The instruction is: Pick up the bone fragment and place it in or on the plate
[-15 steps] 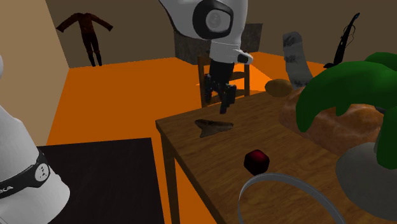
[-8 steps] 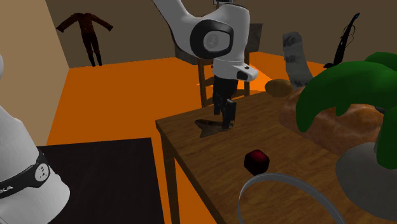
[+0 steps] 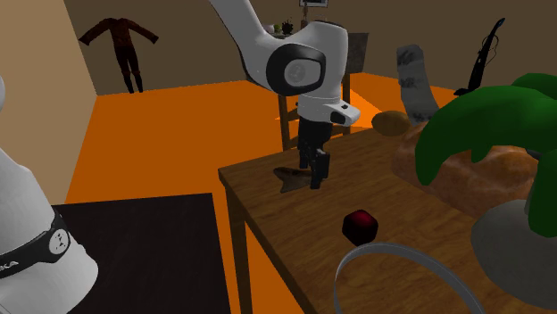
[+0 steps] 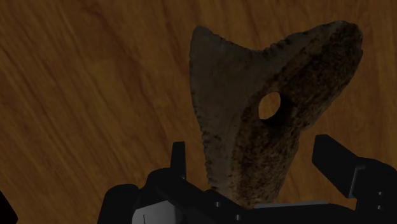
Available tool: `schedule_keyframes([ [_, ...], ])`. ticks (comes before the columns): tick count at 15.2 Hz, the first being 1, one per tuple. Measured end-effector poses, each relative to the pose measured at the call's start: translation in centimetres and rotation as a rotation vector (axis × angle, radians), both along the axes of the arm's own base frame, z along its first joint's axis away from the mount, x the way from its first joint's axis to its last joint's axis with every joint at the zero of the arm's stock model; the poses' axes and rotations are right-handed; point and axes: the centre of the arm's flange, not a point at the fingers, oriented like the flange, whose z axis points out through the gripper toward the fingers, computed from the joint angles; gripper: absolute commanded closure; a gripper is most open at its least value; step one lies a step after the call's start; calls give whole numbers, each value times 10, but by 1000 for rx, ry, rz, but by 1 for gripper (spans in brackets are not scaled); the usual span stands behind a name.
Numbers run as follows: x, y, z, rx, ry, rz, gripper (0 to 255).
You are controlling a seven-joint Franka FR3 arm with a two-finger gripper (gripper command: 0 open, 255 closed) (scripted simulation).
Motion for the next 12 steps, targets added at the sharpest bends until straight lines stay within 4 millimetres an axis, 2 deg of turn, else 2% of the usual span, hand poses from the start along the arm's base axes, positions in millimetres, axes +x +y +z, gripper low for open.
schedule_keyframes([
  [2, 0, 0, 0, 0, 0, 0, 0],
  [3, 0, 0, 0, 0, 0, 0, 255],
  [12, 0, 0, 0, 0, 0, 0, 255],
])
